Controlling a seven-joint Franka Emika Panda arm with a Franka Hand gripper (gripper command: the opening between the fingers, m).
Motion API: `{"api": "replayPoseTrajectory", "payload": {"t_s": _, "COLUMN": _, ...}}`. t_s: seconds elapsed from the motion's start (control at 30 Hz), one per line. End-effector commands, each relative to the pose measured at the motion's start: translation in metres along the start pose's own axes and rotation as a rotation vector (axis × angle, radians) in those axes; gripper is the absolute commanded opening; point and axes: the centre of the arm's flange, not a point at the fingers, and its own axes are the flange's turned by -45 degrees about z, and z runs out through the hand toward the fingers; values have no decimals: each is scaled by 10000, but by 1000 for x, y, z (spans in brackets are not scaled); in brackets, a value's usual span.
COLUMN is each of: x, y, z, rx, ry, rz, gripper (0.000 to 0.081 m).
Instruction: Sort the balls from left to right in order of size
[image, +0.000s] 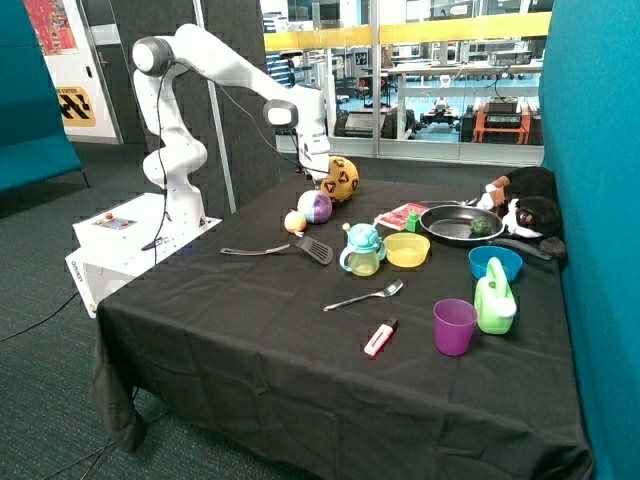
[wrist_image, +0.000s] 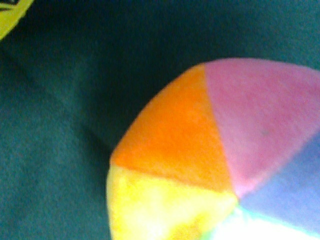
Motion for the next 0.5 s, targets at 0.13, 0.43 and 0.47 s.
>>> {"api": "replayPoseTrajectory", "payload": {"t_s": 0.13, "x": -22, "y": 21, "z": -28, "rx": -5, "ry": -1, "rz": 355, "gripper": 808}}
{"api": "replayPoseTrajectory", "payload": {"t_s": 0.43, "x": -39, "y": 36, "z": -44, "rx": -5, "ry": -1, "rz": 713, "gripper": 808}}
{"api": "replayPoseTrajectory", "payload": {"t_s": 0.47, "x": -40, "y": 38, "z": -45, "rx": -5, "ry": -1, "rz": 765, "gripper": 808}}
